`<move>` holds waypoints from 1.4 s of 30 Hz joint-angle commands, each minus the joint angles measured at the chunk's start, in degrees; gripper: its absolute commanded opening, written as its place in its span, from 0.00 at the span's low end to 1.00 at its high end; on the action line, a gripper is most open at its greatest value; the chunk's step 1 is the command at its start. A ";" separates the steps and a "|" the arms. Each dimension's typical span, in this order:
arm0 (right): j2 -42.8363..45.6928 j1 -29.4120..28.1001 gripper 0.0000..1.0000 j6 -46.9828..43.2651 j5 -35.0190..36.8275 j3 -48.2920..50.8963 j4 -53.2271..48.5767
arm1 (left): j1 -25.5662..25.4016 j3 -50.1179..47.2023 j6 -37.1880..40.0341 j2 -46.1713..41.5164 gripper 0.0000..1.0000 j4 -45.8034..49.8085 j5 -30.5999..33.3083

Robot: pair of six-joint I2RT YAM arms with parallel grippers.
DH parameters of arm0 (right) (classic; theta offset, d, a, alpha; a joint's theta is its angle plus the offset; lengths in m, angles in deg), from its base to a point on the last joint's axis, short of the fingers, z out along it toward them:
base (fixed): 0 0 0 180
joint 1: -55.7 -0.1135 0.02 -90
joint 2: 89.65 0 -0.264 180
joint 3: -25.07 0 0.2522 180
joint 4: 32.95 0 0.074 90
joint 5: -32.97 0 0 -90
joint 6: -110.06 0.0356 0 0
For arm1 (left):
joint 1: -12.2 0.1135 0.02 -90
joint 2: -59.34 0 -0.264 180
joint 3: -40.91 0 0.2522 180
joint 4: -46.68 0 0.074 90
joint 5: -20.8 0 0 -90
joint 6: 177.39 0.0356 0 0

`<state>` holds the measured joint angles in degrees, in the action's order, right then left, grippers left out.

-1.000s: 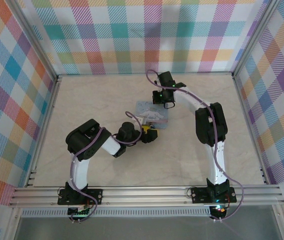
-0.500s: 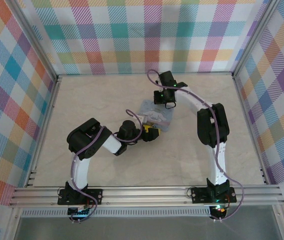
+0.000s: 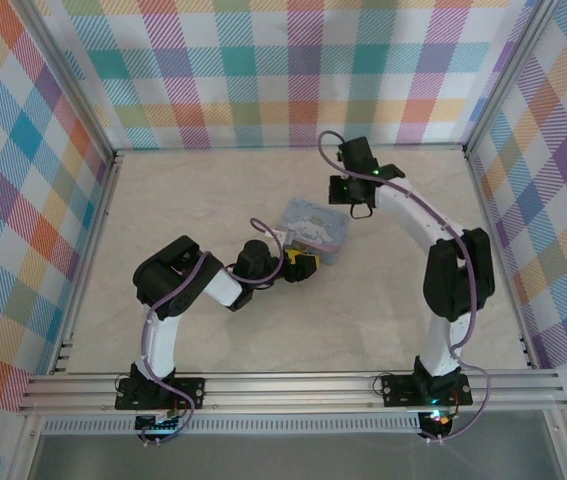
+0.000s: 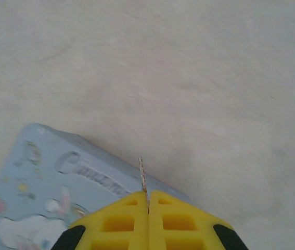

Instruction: Unlock a padlock with a key

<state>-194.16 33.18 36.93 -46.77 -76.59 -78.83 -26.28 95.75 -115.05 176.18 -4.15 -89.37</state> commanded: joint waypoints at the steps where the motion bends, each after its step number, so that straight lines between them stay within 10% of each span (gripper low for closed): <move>1: 3.35 1.07 0.00 3.88 5.15 7.09 -0.60 | 0.60 0.84 -0.41 0.74 0.72 0.50 -1.27; 42: -6.13 -0.23 0.00 3.13 -12.30 8.06 9.24 | 2.18 -0.52 -5.40 3.41 0.69 -5.50 -7.58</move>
<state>-198.53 34.73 40.62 -53.28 -67.08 -68.65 -23.48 97.19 -119.77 179.81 -10.10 -94.87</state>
